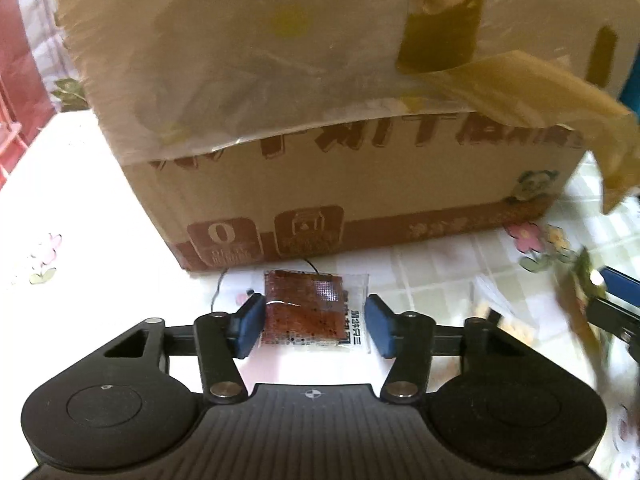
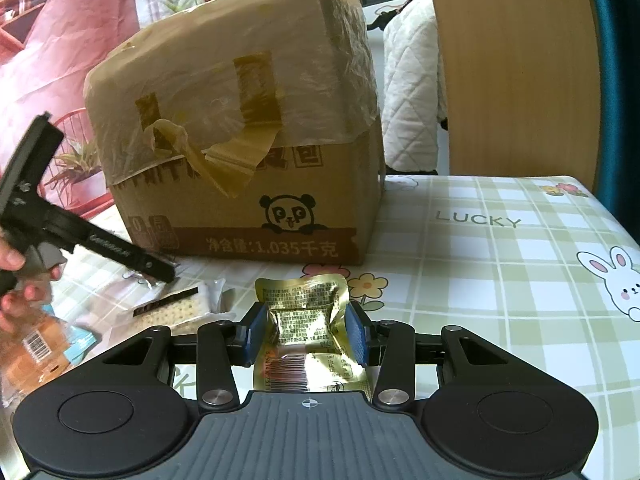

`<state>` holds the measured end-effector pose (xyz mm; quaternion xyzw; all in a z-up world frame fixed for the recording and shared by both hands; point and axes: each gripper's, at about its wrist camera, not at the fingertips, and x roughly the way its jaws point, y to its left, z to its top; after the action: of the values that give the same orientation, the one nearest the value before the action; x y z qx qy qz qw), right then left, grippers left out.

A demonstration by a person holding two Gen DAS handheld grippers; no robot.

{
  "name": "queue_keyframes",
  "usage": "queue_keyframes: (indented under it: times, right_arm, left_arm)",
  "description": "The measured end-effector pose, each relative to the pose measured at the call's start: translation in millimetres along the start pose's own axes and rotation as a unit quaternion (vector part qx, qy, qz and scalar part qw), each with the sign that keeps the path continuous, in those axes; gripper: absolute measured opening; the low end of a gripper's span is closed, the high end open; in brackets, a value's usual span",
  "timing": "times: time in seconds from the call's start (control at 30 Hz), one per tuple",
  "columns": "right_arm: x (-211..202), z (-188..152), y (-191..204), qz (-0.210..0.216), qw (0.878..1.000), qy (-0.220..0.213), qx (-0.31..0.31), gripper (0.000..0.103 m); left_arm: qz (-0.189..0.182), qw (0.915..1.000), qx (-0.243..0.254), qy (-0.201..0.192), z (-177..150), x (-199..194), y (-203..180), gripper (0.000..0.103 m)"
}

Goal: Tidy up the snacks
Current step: 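Grasp the gold foil packet with the right gripper while the left grasps the brown sauce packet, then carry both packets over the lined box and open both grippers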

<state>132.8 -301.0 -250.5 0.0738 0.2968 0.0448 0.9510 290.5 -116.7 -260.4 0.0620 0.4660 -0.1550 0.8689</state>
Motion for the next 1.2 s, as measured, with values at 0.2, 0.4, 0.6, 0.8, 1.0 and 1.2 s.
queue_keyframes:
  times: [0.2,0.4,0.6,0.8,1.0,1.2]
  right_arm:
    - [0,0,0,-0.001,1.000,-0.001,0.002,0.039]
    - [-1,0,-1,-0.002,1.000,-0.005,0.003,0.039]
    - [-10,1,2,-0.006,1.000,-0.012,0.004,0.039]
    - [-44,11,9,-0.007,0.999,-0.046,0.016,0.039]
    - [-83,64,20,-0.004,0.991,-0.132,0.010,0.039]
    - [-82,141,41,0.019,0.980,-0.198,-0.014,0.040]
  left_arm:
    - [-0.021,0.9997,0.009,0.002,-19,-10,9,0.053]
    - [-0.027,0.9995,-0.004,-0.018,-35,-32,20,0.052]
    - [-0.038,0.9974,-0.007,-0.061,-36,-76,24,0.052]
    - [-0.046,0.9910,-0.006,-0.125,-25,-125,32,0.052]
    - [-0.041,0.9757,0.002,-0.215,4,-182,37,0.052]
    - [-0.027,0.9614,0.019,-0.273,58,-198,28,0.053]
